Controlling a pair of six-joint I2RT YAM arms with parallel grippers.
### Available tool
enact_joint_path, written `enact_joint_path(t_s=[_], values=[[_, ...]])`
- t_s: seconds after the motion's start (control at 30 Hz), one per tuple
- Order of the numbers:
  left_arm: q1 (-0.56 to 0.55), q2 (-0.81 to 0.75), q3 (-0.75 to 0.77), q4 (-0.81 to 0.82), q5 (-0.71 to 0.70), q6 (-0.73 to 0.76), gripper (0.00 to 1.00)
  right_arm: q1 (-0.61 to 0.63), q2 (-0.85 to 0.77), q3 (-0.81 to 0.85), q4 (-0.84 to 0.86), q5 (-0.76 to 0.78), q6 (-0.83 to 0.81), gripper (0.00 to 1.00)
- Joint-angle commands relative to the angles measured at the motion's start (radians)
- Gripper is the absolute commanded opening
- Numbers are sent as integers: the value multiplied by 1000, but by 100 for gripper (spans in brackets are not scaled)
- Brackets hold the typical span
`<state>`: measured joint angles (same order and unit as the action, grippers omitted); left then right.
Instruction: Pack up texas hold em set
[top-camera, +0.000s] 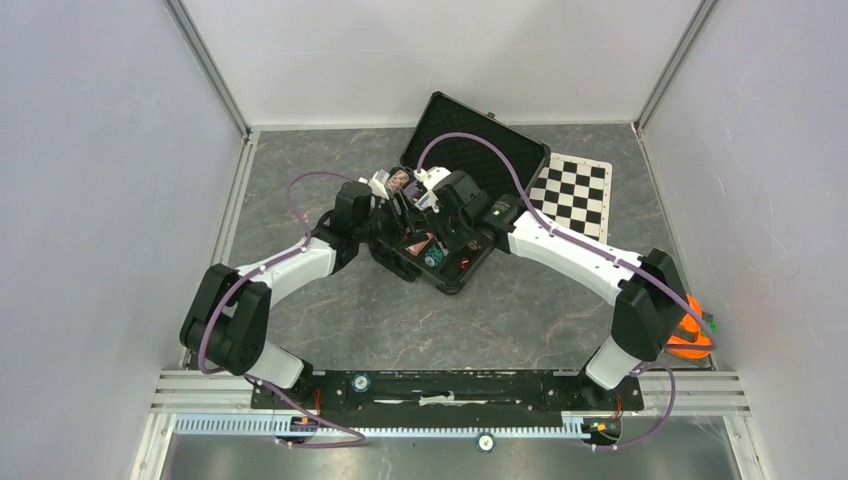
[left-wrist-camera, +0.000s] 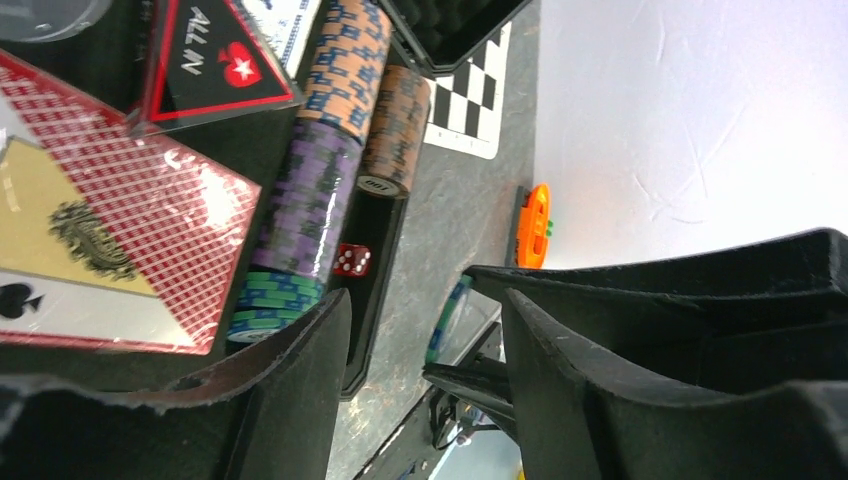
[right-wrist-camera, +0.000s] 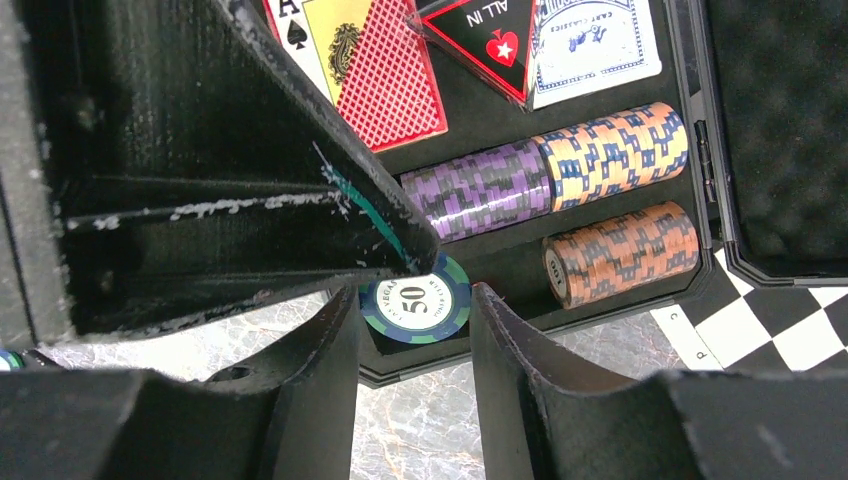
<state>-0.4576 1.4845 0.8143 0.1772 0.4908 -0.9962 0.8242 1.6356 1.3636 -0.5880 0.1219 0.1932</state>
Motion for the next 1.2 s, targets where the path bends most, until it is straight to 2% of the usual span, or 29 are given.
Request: enact_joint_path(t_s=[0.0,0.4,0.57,0.77,1.03,1.1,1.17], values=[[2,22,37,122,85,-57,62,-21,13,48,43,-52,-23,40],[2,40,-20,197,120,-91,56,-51,14,45,76,-119,-28,40],[2,55,-27,209,114,-102,56,-58,-1,37,77,-146,-28,40],[3,82,-50,297,142,-154,62,-71,-21,10,76,-148,-31,40],[4,87,-65,338,185,-179,47,-97,-39,-11,92,-194,-34,40],[3,90,-71,359,203,-193,40,-101,-41,-15,99,-209,-35,40],[3,95,-74,379,222,-207,39,-104,-42,-18,108,-225,-37,40]])
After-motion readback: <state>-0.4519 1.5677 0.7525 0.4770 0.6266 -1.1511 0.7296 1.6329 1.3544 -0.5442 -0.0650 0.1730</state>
